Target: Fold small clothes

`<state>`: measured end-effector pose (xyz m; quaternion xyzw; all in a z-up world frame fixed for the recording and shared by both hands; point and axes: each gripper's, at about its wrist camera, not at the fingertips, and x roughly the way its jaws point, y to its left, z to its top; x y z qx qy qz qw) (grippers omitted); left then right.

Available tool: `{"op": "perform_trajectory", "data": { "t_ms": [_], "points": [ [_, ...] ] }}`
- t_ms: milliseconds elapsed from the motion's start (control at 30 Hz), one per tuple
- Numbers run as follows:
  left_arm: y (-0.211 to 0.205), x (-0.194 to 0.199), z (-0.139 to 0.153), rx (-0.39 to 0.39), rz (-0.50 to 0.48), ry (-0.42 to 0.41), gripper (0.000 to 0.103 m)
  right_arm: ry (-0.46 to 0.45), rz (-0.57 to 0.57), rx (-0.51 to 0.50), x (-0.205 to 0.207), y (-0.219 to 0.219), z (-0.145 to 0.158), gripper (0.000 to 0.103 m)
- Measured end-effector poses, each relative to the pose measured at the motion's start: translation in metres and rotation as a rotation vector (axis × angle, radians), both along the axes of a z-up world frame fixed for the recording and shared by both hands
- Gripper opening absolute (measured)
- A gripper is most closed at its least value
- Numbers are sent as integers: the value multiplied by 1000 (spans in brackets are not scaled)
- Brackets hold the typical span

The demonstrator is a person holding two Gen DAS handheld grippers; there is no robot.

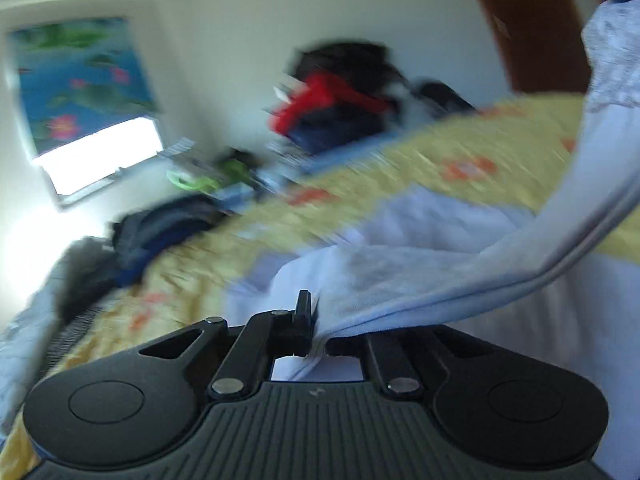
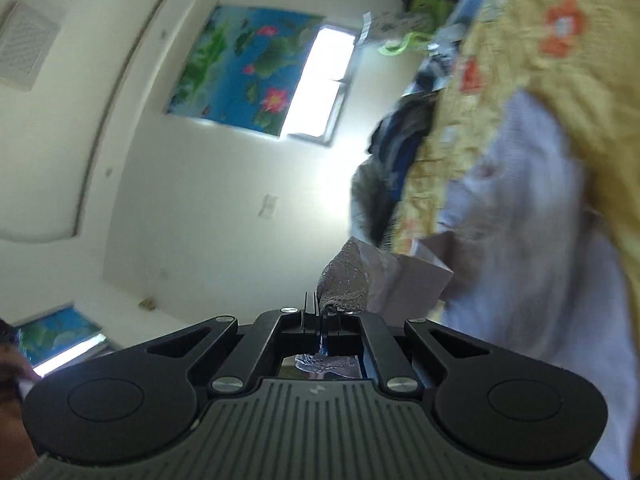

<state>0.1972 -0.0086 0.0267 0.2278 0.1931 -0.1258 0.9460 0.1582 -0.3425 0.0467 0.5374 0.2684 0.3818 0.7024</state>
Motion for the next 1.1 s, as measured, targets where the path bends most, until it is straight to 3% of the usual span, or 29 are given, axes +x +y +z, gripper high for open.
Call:
{"op": "perform_trajectory", "data": {
  "t_ms": [67, 133, 233, 300, 333, 367, 400, 467, 567, 700, 767, 933, 967, 1100],
  "points": [
    [-9, 8, -14, 10, -57, 144, 7, 86, -27, 10, -15, -7, -25, 7],
    [-9, 14, -24, 18, -58, 227, 6, 157, -34, -11, -18, -6, -46, 7],
    [1, 16, -15, -29, -56, 270, 18, 183, -18, -23, -18, 3, -60, 7],
    [9, 14, -7, -40, -45, 261, 49, 186, -9, -17, -17, 7, -63, 7],
    [13, 7, -3, -28, -49, 228, 58, 187, -2, -10, -16, 9, -64, 7],
    [16, 1, 2, -13, -50, 193, 76, 185, 0, -10, -15, 10, -64, 7],
    [20, -6, 8, 2, -56, 160, 87, 182, 3, -8, -16, 11, -64, 7],
    [30, -21, 19, 8, -84, 143, 88, 178, 4, 5, -17, 11, -63, 7],
    [48, -31, 39, -80, -79, 150, 88, 178, -3, 6, -21, 8, -66, 7],
    [66, -15, 60, -475, -21, 157, 88, 190, -30, -38, -30, 3, -72, 7],
    [58, 7, 49, -561, 22, 229, 88, 195, -49, -74, -35, 3, -74, 7],
    [24, 51, -15, -478, 76, 498, 87, 209, -87, -168, -48, 3, -78, 7],
    [19, 46, -19, -443, 74, 449, 87, 229, -91, -175, -50, 3, -83, 7],
    [7, 36, -26, -342, 72, 420, 88, 342, -113, -131, -55, -2, -111, 7]
  ]
}}
